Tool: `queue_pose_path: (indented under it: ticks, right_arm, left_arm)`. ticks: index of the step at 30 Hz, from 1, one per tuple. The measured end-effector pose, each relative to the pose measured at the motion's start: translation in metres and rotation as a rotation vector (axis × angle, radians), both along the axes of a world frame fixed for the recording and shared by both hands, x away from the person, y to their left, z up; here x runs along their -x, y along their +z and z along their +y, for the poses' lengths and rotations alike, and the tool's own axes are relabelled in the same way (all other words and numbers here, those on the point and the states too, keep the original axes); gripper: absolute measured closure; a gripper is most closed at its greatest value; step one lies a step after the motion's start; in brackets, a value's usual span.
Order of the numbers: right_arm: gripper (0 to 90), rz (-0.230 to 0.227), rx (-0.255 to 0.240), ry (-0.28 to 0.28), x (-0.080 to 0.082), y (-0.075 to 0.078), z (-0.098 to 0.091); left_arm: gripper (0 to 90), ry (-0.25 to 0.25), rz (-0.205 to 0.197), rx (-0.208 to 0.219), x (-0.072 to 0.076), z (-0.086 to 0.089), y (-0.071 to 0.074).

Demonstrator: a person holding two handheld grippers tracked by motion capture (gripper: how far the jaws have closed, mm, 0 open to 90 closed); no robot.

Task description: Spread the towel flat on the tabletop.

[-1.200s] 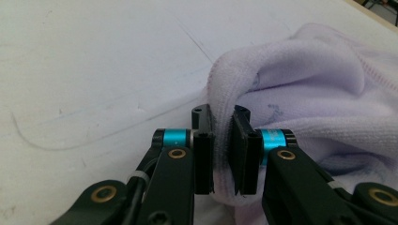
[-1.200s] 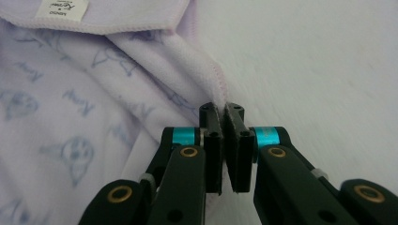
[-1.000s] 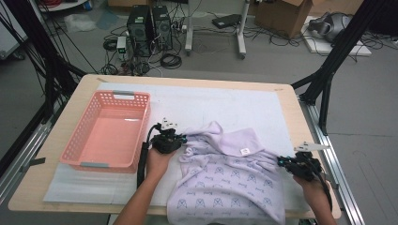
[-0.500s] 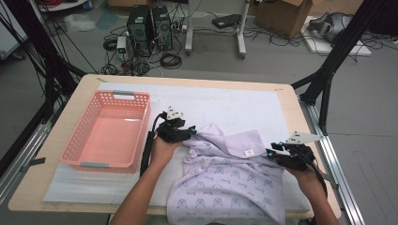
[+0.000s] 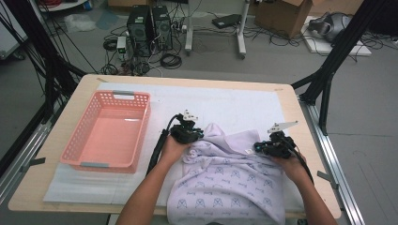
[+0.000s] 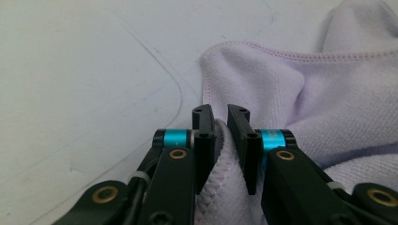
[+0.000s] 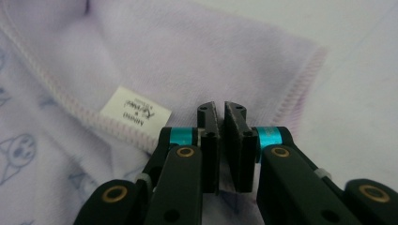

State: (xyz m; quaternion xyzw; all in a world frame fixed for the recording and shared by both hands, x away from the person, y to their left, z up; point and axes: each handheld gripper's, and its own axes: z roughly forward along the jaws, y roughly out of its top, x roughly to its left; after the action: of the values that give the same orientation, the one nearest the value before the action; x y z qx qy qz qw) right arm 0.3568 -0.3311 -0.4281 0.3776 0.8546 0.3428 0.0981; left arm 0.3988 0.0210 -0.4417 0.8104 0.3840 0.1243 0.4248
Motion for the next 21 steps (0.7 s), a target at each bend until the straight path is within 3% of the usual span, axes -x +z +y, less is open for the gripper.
queue_pose_path:
  ticks: [4,6,8,10,12,15,17,19,21]
  right_arm:
    - [85.4,-0.094,-0.080,-0.107,-0.014,0.016,-0.013]
    - [85.6,-0.124,-0.092,-0.158,-0.024,0.020,-0.014]
    - [85.9,-0.139,-0.092,-0.197,-0.038,0.024,-0.010]
    - [85.8,-0.148,-0.081,-0.214,-0.050,0.026,-0.004]
    - [85.5,-0.133,-0.077,-0.240,-0.063,0.028,0.001]
    - [86.0,-0.146,-0.059,-0.299,-0.077,0.033,0.002]
    - [82.3,-0.165,-0.054,-0.379,-0.083,0.035,-0.003]
    - [77.7,-0.154,-0.104,-0.409,-0.085,0.034,-0.010]
    - [71.7,-0.151,-0.109,-0.416,-0.084,0.034,-0.016]
  left_arm:
    - [82.4,0.147,-0.082,0.055,-0.002,0.011,0.010]
    - [82.3,0.217,-0.127,0.094,-0.004,0.015,0.016]
    - [82.3,0.267,-0.205,0.096,-0.005,0.015,0.019]
    - [82.3,0.284,-0.230,0.098,-0.007,0.016,0.018]
    - [81.4,0.296,-0.236,0.094,-0.010,0.018,0.015]
    - [77.4,0.331,-0.244,0.061,-0.014,0.022,0.010]
    - [65.1,0.341,-0.222,0.060,-0.016,0.026,0.007]
    - [53.1,0.324,-0.182,0.072,-0.017,0.031,0.006]
    - [50.2,0.316,-0.166,0.076,-0.016,0.035,0.007]
